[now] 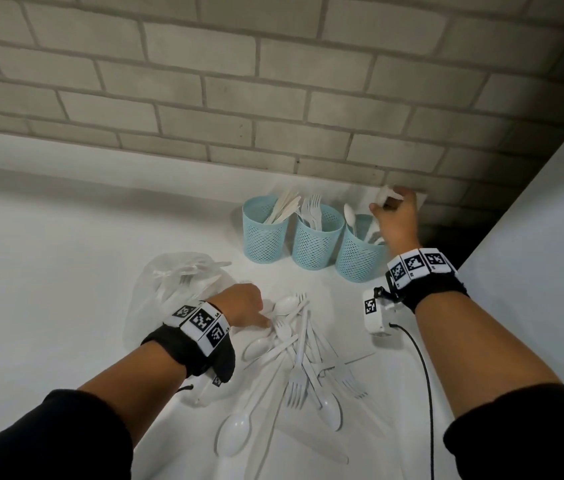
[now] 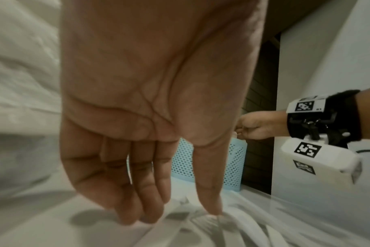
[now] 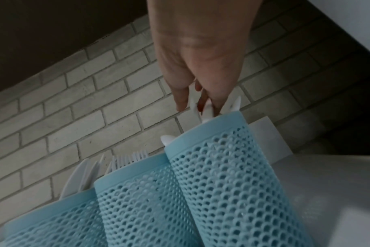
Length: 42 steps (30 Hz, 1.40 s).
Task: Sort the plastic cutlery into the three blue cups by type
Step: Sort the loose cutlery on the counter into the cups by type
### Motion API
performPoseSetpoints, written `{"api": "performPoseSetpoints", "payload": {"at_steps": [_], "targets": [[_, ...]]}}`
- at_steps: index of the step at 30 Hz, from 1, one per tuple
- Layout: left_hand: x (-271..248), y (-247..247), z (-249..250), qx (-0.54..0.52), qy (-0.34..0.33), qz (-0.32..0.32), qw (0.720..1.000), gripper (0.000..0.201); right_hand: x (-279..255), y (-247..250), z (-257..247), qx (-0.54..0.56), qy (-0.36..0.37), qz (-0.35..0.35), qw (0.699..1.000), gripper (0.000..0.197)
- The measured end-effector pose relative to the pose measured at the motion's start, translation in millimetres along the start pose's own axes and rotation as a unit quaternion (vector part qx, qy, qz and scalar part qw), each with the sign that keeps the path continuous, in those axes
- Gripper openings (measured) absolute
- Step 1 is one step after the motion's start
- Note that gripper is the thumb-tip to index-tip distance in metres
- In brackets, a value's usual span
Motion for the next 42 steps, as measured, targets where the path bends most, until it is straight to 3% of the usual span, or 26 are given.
{"api": "performPoseSetpoints", "payload": {"at_steps": [2,5,6,7,9,10,12,14,16,22,26,31,36,40,42], "targets": [[0.5,-1.9,2.5,0.002,-0.002,0.009,1.000,0.049,-2.3,6.4,-10.5,-0.021,0.027,0.012,0.999,0.050],[-0.3,-4.4,7.3,0.009,-0.005,0.017,1.000,0.047,-25.5,23.6,-53.5,-0.113,0.157,0.088,0.977,0.033],[-0.8,-5.1,8.3,0.012,-0.003,0.017,1.000,0.046,-38.3,21.5,-67.4,-0.117,0.198,0.085,0.970,0.025],[-1.5,-6.4,9.3,0.018,0.000,0.010,1.000,0.045,-51.5,12.5,-77.7,-0.115,0.227,0.049,0.966,0.018],[-1.6,-9.6,8.8,0.017,0.013,-0.012,1.000,0.034,-75.4,-25.4,-79.6,-0.162,0.245,-0.104,0.950,0.008],[-1.2,-9.9,7.7,0.010,0.019,-0.017,1.000,0.025,-89.1,-49.2,-68.6,-0.220,0.228,-0.204,0.926,0.007],[-0.5,-10.1,4.9,-0.006,0.035,-0.022,0.999,0.026,-120.4,-83.0,-29.7,-0.347,0.168,-0.368,0.846,0.008],[-4.1,-12.8,3.5,-0.032,0.054,-0.035,0.997,0.017,-142.3,-93.7,4.8,-0.417,0.114,-0.425,0.795,0.019],[-8.5,-15.7,3.1,-0.066,0.067,-0.039,0.995,0.011,-152.5,-98.7,21.7,-0.442,0.094,-0.423,0.786,0.027],[-10.8,-21.2,7.2,-0.122,0.054,-0.003,0.991,0.035,-159.1,-101.8,32.8,-0.449,0.055,-0.361,0.816,0.030],[-14.9,-20.2,14.3,-0.080,0.044,0.038,0.995,0.061,-162.9,-102.1,37.8,-0.443,0.025,-0.332,0.832,0.031],[-9.6,-16.8,14.2,-0.082,0.052,0.056,0.994,0.036,-150.1,-93.0,39.8,-0.314,-0.028,-0.315,0.895,0.023],[-4.4,-14.5,-3.0,-0.176,0.078,0.075,0.979,0.037,-138.9,-67.1,24.4,-0.139,-0.026,-0.254,0.957,0.023],[-8.9,-6.3,-8.2,-0.242,0.097,0.101,0.960,0.050,-139.1,-54.4,13.8,-0.049,-0.018,-0.206,0.977,0.014],[-8.9,-0.4,-5.5,-0.285,0.079,0.107,0.949,0.050,-145.5,-52.6,10.2,-0.046,-0.023,-0.222,0.974,0.009]]}}
Point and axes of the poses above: each hand's wrist, its own x-axis towards the middle knuckle, its own y-axis out of the back of the hand, z = x × y, the point moved 10 cm from there along x, towards the middle knuckle, and after that the axes turned 13 degrees about -x, right-handed, at the moved point
